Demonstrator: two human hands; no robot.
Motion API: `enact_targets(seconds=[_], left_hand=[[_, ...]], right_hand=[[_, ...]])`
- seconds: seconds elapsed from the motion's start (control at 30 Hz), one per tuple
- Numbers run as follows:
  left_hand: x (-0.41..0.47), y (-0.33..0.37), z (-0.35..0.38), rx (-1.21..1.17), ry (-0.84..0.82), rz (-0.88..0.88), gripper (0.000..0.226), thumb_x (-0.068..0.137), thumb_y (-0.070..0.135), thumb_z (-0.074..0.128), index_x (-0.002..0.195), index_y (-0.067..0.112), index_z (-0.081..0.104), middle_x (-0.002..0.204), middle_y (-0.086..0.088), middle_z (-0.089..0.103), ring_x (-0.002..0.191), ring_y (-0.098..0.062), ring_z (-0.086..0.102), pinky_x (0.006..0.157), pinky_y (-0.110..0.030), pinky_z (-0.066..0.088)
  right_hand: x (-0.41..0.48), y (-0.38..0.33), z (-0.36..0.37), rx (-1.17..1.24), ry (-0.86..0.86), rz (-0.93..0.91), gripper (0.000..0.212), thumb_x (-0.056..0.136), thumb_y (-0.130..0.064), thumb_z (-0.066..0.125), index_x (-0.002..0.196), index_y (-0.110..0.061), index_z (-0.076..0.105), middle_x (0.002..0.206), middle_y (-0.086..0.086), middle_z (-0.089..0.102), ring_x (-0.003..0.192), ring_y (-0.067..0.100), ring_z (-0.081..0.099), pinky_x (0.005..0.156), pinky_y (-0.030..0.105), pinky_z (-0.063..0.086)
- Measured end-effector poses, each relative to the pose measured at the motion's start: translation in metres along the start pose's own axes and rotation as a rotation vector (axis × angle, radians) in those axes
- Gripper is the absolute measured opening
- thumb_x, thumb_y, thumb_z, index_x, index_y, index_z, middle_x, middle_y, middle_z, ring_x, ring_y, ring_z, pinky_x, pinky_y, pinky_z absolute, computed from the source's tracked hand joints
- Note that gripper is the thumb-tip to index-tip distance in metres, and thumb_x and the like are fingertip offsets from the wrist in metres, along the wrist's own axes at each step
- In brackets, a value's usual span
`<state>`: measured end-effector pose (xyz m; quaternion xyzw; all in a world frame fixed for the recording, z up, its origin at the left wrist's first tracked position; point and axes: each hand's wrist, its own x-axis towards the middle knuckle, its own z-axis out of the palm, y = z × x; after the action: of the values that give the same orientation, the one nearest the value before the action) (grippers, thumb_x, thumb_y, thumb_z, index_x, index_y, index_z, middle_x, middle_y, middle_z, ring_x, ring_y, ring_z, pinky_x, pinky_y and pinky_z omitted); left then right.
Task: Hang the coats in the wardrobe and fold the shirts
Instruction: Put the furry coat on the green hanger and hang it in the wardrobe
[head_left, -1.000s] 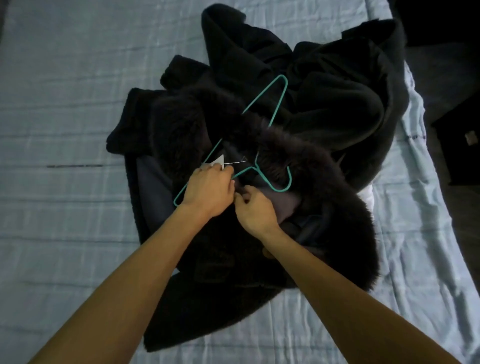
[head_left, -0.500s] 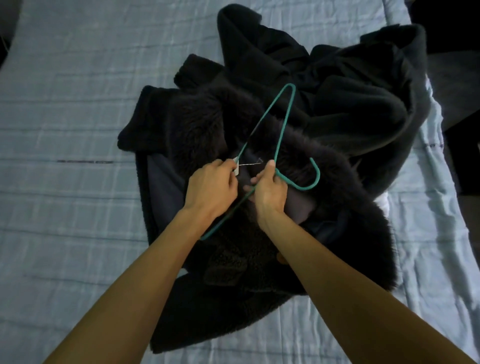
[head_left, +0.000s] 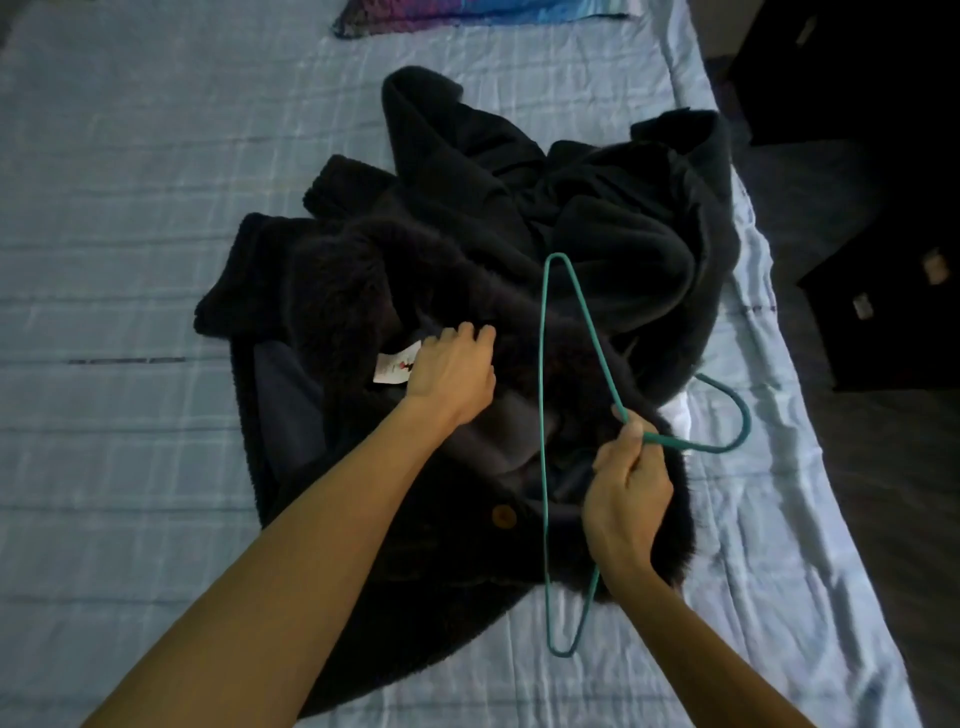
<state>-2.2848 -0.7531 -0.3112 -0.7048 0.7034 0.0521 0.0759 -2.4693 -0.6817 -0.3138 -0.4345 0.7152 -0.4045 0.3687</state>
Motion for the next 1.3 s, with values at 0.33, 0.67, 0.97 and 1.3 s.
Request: enact_targets(seconds=[0.33,0.67,0.97,1.3], left_hand=[[0.068,0.008,0.046,0.269,-0.155,0.164,0.091,0.080,0.033,0.068,0.150,0.016,0.013,0.157,-0.010,0.014,0.146,-0.027,0.005,0.116,-0.049,0.015],[0.072,0.003,-0.006,-0.089,-0.009,0.083,0.032,0.102,0.035,0.030,0.101,0.011,0.052,0.092,-0.016,0.065,0.081,-0.037,0.061,0.061,-0.038,0.038],[0.024,-0.006,-0.111,0.067,0.028,0.038,0.056,0.097,0.055,0.030,0.070,0.013,0.054,0.079,-0.010,0.064,0.072,-0.026,0.059,0.065,-0.036,0.044],[-0.056,-0.022,-0.261,0.068,0.363,-0.153,0.060,0.099,0.049,0.032,0.088,0.003,0.068,0.089,-0.020,0.066,0.082,-0.038,0.062,0.067,-0.040,0.042]], right_hand=[[0.017,0.025,-0.029,0.062,0.027,0.032,0.057,0.091,-0.064,0.026,0.089,-0.018,0.060,0.059,-0.003,0.055,0.053,0.024,0.053,0.056,0.048,0.049],[0.017,-0.009,-0.042,0.100,-0.062,-0.119,0.043,0.095,-0.049,0.028,0.105,-0.024,0.061,0.062,-0.001,0.055,0.052,0.019,0.053,0.051,0.036,0.046],[-0.020,-0.046,-0.083,0.145,-0.130,-0.199,0.054,0.092,-0.056,0.028,0.097,-0.014,0.062,0.060,0.000,0.055,0.050,0.016,0.050,0.047,0.034,0.042],[-0.078,-0.113,-0.133,0.228,-0.221,-0.434,0.050,0.094,-0.046,0.029,0.105,-0.009,0.061,0.057,-0.007,0.052,0.048,0.010,0.050,0.050,0.023,0.042]])
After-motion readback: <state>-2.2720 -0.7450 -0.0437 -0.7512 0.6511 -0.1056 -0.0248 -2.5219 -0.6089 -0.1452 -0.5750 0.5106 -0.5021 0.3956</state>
